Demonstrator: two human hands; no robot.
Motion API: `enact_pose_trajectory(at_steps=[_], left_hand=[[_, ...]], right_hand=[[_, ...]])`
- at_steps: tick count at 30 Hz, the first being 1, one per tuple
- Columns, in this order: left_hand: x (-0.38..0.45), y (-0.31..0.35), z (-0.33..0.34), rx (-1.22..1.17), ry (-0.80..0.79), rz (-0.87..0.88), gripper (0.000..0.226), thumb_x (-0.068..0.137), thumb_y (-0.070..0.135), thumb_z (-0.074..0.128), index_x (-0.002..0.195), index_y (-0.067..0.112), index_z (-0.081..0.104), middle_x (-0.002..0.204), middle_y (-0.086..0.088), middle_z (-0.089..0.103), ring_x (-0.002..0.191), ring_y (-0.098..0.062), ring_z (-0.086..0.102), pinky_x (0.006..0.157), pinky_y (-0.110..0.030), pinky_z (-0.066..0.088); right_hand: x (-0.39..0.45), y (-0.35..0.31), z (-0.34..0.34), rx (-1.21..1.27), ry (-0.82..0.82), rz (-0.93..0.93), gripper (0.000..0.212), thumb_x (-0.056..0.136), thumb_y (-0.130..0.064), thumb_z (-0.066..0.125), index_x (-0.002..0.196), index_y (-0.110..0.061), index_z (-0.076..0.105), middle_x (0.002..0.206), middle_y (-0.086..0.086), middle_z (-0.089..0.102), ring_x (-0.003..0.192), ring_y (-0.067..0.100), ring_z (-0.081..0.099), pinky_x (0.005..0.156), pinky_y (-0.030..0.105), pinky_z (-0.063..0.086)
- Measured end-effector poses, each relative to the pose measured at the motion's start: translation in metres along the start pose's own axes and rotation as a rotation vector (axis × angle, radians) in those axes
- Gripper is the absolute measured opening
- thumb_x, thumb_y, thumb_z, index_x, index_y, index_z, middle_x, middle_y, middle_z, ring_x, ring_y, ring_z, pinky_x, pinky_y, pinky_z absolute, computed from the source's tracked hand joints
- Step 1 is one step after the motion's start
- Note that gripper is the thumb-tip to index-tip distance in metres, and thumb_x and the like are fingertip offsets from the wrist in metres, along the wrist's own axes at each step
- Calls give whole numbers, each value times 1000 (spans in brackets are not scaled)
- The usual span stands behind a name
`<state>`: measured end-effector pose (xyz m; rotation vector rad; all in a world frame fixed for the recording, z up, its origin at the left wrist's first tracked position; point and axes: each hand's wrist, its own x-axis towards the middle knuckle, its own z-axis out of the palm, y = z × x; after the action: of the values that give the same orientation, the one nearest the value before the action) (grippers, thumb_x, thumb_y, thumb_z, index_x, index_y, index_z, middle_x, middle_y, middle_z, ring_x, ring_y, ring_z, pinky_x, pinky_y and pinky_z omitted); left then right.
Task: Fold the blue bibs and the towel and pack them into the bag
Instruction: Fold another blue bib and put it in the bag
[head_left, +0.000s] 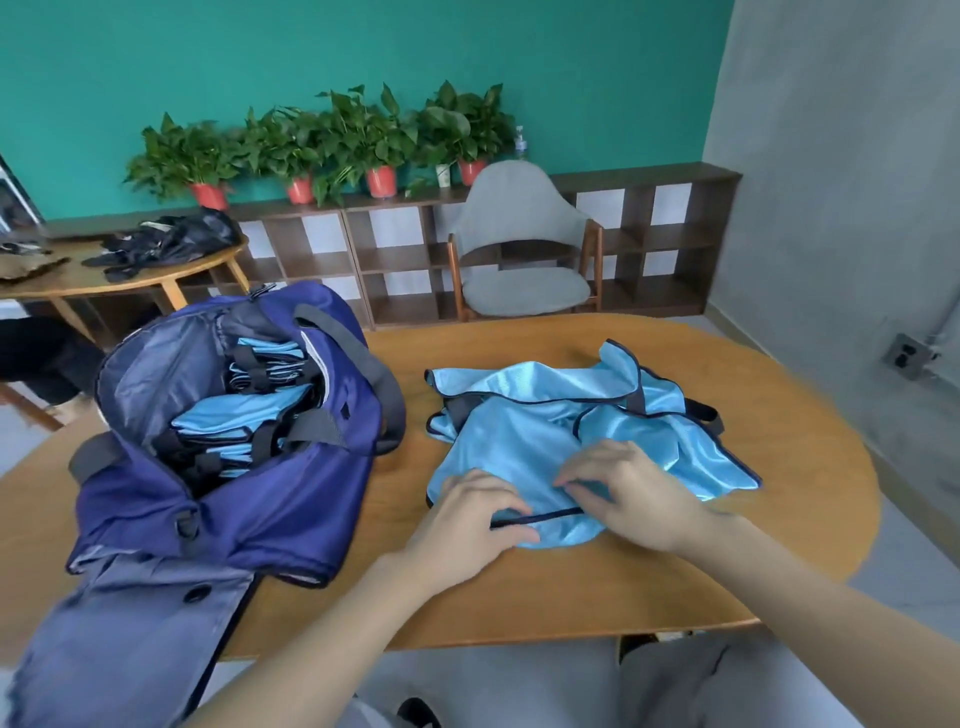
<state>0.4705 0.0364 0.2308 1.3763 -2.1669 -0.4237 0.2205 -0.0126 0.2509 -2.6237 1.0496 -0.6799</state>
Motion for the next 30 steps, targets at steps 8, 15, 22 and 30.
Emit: enact_pose_trajectory(at_steps=[8,15,22,30], left_hand=[[-9,19,-12,-43,100,-47,8,100,28,63,95,23,68,84,17,67,85,-3,62,82,-28,49],[-6,16,-57,82,12,37,14,88,29,78,98,18,79,87,11,67,82,-3,59,78,-19,46],[12,17,-102,149,258,10,7,93,25,72,94,19,77,85,19,61,84,0,59,77,-23,48],[16,43,-112,111,297,61,7,94,21,72,97,24,78,88,19,62,84,2,59,74,-9,42]], right_hand=[[-8,-18,11,-107,-38,71,25,94,-50,64,114,-37,70,95,-21,61,97,10,46,95,33,28],[-12,-7,-40,-389,214,23,8,76,-29,83,78,-28,75,65,-18,60,78,15,43,80,31,21],[-10,-8,-86,-556,55,319,15,84,-31,62,99,-32,64,72,-13,53,83,15,46,78,31,23],[-13,-44,-66,115,-147,343,54,70,-73,75,110,-39,63,116,-24,57,116,0,47,102,29,37]])
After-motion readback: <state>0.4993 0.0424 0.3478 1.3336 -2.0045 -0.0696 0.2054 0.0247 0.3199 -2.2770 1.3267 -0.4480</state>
